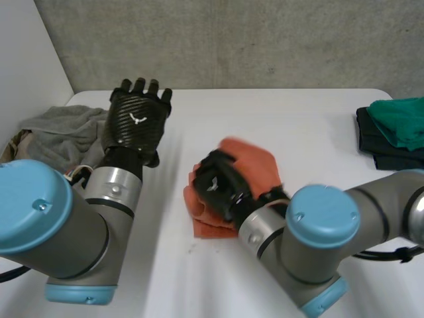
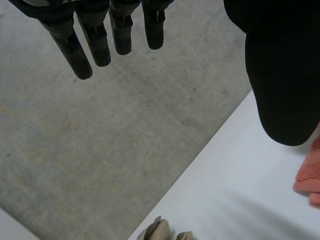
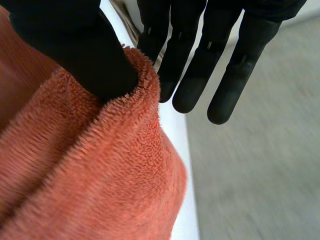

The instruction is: Fold the laundry.

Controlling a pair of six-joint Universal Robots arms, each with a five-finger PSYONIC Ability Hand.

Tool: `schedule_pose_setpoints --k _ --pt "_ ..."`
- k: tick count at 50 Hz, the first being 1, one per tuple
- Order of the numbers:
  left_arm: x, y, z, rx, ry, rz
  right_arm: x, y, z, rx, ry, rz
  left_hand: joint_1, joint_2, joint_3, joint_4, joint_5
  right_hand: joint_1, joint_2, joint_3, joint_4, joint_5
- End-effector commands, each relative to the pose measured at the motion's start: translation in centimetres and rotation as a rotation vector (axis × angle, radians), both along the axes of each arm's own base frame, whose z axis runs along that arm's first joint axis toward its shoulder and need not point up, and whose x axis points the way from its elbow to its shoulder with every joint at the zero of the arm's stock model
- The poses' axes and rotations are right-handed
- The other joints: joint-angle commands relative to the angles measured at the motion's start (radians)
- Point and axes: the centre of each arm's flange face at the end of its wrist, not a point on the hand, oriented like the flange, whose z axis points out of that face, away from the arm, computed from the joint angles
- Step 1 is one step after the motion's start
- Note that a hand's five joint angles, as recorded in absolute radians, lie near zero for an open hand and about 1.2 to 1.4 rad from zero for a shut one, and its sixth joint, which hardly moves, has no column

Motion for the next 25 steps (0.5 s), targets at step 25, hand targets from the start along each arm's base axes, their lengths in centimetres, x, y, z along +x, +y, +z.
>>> schedule_pose_setpoints --k 25 --pt "-10.2 -1.5 -5.0 0.415 0.177 -0.318 -11.3 -11.1 5.6 0.803 -0.563 -0.54 0.009 -0.002 -0.009 0.0 -0.004 -0.895 -0.935 -0.937 -0.941 -0.939"
